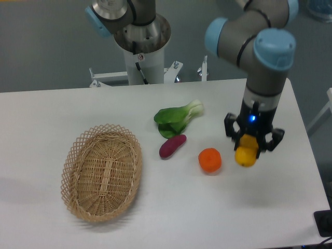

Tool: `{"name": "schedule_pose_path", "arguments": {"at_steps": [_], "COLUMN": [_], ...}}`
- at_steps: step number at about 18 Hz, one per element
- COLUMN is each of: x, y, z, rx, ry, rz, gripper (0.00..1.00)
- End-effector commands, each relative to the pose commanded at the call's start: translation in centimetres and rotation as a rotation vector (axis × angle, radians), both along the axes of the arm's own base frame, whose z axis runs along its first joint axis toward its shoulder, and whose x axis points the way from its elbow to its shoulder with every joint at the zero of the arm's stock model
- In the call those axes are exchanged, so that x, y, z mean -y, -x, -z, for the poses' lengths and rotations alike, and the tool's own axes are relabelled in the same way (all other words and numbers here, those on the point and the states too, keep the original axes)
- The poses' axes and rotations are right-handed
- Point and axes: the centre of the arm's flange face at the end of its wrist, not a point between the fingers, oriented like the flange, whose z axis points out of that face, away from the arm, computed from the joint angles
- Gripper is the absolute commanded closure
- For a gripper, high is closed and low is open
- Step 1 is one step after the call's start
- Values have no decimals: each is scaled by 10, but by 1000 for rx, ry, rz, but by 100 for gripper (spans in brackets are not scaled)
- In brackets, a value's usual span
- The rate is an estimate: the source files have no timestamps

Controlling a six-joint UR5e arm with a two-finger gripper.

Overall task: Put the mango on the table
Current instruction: 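Carry the held mango past the orange and lower it toward the table, then set the mango on the table and open the gripper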

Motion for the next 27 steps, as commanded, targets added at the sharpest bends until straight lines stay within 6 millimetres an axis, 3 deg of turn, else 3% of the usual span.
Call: {"name": "schedule_pose_path", "arguments": {"at_steps": [3,7,12,18,27], "x": [-29,-52,-67,-69,-69], "y": [-18,-38,-53,-59,-58], "z": [30,59,79,95,100], "rx": [18,76,126,146,149], "ry": [-10,5,15,35,38], "rz": [-12,-49,-110,-111,-110], "gripper": [45,45,45,41,36]}}
